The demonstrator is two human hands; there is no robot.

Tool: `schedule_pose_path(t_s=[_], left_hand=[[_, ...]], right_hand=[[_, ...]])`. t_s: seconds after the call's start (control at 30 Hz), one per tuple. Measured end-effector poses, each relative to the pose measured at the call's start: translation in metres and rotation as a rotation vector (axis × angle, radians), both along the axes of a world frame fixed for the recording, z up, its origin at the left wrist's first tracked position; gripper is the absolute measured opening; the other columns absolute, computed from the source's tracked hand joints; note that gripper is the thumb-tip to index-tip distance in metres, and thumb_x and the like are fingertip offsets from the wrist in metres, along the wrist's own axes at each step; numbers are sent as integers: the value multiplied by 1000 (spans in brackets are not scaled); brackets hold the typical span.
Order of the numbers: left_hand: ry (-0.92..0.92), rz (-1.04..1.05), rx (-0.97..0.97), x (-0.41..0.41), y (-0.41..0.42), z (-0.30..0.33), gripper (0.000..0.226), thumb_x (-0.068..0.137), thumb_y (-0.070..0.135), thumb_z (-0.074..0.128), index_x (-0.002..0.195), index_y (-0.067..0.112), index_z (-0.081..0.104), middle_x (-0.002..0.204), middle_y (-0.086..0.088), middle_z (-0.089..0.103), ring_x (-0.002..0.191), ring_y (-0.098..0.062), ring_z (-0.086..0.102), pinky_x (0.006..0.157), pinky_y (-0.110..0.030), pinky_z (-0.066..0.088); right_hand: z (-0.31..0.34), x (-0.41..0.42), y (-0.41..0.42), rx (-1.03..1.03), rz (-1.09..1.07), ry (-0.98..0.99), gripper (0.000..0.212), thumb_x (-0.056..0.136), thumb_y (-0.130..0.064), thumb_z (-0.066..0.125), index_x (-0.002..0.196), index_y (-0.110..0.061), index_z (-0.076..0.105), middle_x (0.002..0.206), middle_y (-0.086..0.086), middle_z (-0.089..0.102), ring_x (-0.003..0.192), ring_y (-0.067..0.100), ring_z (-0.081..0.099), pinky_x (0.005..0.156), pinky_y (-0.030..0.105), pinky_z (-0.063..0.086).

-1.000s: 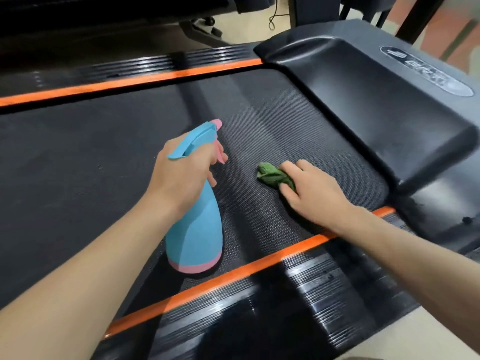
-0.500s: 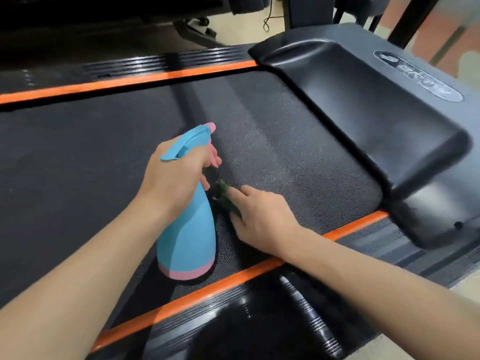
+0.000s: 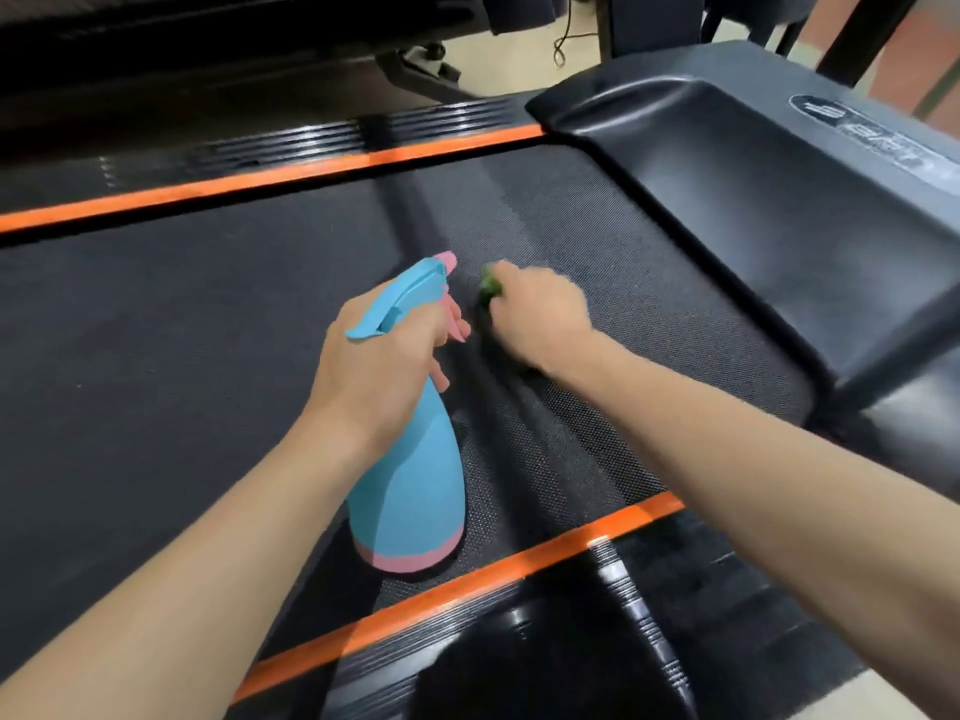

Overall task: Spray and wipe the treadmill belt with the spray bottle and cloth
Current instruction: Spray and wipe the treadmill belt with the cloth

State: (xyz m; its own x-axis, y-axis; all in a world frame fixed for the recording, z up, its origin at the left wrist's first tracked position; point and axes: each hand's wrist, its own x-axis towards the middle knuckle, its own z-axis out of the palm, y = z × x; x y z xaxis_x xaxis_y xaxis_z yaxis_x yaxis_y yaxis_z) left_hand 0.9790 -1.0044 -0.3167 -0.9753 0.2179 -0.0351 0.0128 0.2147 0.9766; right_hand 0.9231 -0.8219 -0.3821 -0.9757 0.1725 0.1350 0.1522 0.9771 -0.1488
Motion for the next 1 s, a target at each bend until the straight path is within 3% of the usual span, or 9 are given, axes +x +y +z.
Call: schedule_pose_path(t_s=[0.13,0.23,0.3,0.37,0.6,0.7,0.83,0.9,1.0], left_hand=[[19,9,-6,-2,-3,0,39,73,28,50,96,17,79,110,7,79,52,-13,59,58,-12,43],[18,18,14,-1,-3,-1,38,74,26,50,96,17,80,108,9,80,51,-10,58,56,-10,43],[24,15,20,1,-2,-2,34,74,27,51,91,18,79,107,10,80,52,-12,58,56,-10,43],[19,16,32,2,-1,-2,34,73,27,52,93,22,78,101,11,80,54,-13,58,57,-9,43],[26,29,15,2,-5,-1,33,75,25,49,86,13,78,111,10,79,51,-10,59,58,-9,43],[39,11,9,3,-6,-2,35,76,25,49,88,7,76,123,11,77,51,-10,60,57,-10,43],[37,8,20,7,-5,0,30,77,27,50,83,14,76,123,13,77,51,-9,60,58,-9,44],[13,18,26,8,-6,2,30,76,30,50,86,21,77,116,17,77,52,-9,61,61,-10,45],[-25,36,55,8,-11,4,40,77,31,53,108,27,78,107,14,77,53,-9,62,63,-13,47]], right_hand=[[3,31,-9,30,323,-36,26,94,-31,46,118,-26,55,105,5,64,97,33,64,71,38,48],[10,-4,58,169,71,-11,27,91,-28,46,115,-25,57,111,7,65,103,34,64,75,39,47],[13,-18,96,123,-176,8,25,91,-24,45,113,-20,57,112,14,65,103,39,63,78,42,48],[10,-17,88,62,-224,39,25,91,-22,45,112,-19,57,112,17,66,102,40,62,75,39,43],[3,83,-19,-2,356,-97,26,94,-34,45,117,-28,54,105,1,65,100,31,65,75,39,53],[12,69,44,120,217,-114,26,92,-34,43,115,-33,55,108,0,67,102,29,65,76,38,54],[14,67,108,102,-191,-4,18,93,-29,45,103,-20,56,104,14,68,94,39,64,74,43,51],[4,76,77,104,-165,18,16,93,-30,44,99,-18,53,101,14,67,91,40,65,72,43,50],[-1,92,8,43,4,-13,18,94,-30,44,104,-18,52,104,11,68,94,38,65,74,41,49]])
